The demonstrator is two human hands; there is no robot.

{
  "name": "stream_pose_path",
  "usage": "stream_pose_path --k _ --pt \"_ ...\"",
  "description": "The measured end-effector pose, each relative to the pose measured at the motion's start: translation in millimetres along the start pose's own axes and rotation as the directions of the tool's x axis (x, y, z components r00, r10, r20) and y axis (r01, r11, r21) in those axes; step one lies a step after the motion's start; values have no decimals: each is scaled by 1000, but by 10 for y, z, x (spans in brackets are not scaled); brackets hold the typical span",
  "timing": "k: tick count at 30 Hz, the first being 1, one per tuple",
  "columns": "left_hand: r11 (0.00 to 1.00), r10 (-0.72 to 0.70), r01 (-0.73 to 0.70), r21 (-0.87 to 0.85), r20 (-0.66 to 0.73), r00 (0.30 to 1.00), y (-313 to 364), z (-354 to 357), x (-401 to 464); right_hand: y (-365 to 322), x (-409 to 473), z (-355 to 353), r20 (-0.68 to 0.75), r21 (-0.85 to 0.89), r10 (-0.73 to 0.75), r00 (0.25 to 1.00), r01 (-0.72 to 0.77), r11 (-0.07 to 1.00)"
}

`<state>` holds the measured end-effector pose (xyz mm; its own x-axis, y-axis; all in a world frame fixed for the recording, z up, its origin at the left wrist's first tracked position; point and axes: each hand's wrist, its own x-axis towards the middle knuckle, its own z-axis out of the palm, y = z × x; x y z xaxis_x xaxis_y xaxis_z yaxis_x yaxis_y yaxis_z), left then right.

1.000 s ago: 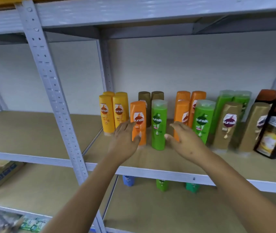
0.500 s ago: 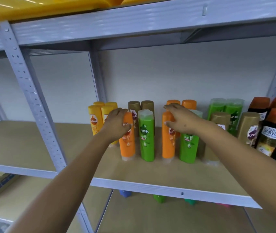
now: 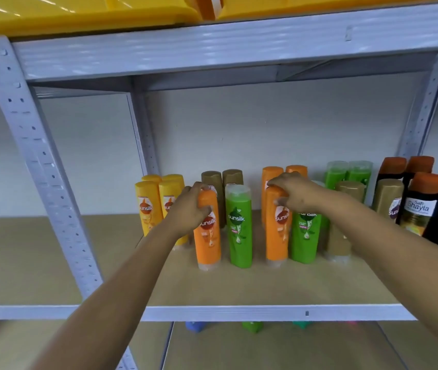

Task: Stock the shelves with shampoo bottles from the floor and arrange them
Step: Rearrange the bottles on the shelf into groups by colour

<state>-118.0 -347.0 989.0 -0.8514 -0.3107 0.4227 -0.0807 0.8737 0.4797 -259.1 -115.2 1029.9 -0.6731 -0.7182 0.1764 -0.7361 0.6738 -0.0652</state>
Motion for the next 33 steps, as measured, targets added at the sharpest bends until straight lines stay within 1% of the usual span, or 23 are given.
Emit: stream_pose_path --k 6,9,13,17,22,33 --pt "995 13 -17 -103 -41 999 19 21 -74 29 -79 -33 25 -28 7 1000 -6 1000" --pt "992 32 -39 -123 -52 998 75 28 -156 40 -132 -30 16 11 20 1000 -20 1000" --pt "989 24 -32 -146 -54 998 192 21 -271 35 -168 -44 2 70 26 1000 -26 997" --pt "986 42 -50 -158 -52 998 327 0 -352 44 -177 -64 -1 81 2 1000 -2 997" --pt "981 46 -49 -190 -21 999 498 22 -401 92 -185 -76 9 128 -19 1000 18 992" --pt "976 32 -25 -215 31 999 758 164 -427 147 -108 -69 9 155 -20 1000 19 988"
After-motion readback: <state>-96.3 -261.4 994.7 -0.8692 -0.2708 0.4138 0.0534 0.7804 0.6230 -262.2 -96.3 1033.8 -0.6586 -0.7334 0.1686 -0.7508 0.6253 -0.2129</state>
